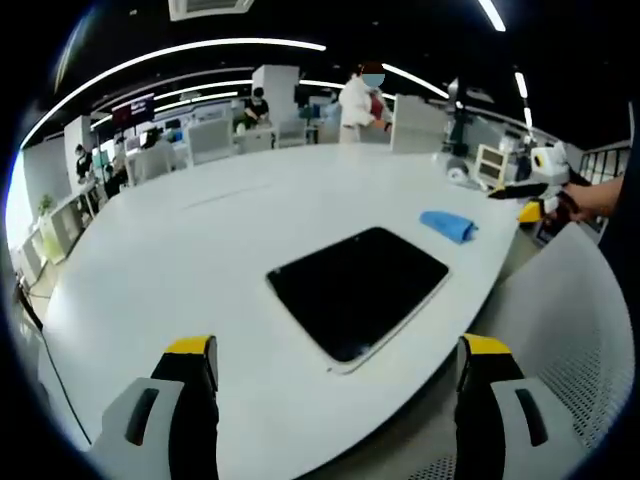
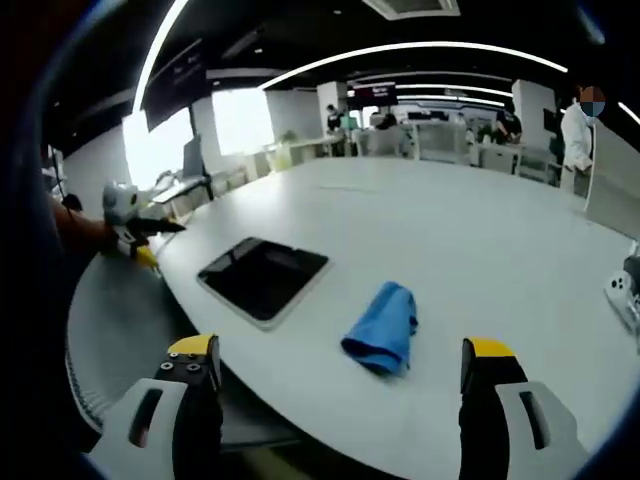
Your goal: Wipe the mirror surface with the cleaning cloth until all visible marks leave the cleaned area.
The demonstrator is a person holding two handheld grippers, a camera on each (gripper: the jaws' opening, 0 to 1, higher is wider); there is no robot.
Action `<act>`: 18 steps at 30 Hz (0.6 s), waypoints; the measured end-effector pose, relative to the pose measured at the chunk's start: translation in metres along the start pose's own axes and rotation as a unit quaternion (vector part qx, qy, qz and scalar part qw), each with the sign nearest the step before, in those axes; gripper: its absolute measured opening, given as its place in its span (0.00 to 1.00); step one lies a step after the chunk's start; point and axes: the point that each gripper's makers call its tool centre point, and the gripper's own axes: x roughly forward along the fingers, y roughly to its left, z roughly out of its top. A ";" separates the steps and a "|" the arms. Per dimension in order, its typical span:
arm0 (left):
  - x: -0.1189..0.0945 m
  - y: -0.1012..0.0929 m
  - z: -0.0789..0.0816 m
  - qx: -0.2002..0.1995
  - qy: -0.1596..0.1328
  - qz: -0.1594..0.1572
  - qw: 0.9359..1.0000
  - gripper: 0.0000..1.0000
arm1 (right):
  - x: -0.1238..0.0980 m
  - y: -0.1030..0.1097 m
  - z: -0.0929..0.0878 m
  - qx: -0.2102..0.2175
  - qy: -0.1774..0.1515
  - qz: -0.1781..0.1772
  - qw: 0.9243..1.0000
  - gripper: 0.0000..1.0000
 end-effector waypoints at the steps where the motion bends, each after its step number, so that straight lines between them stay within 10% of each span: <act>1: 0.000 0.000 0.000 0.001 0.000 0.000 1.000 1.00 | 0.000 -0.001 0.000 0.001 0.001 -0.003 1.000 1.00; 18: 0.001 0.000 -0.001 0.000 0.002 -0.002 1.000 1.00 | -0.004 -0.003 -0.001 0.025 0.012 -0.015 0.999 1.00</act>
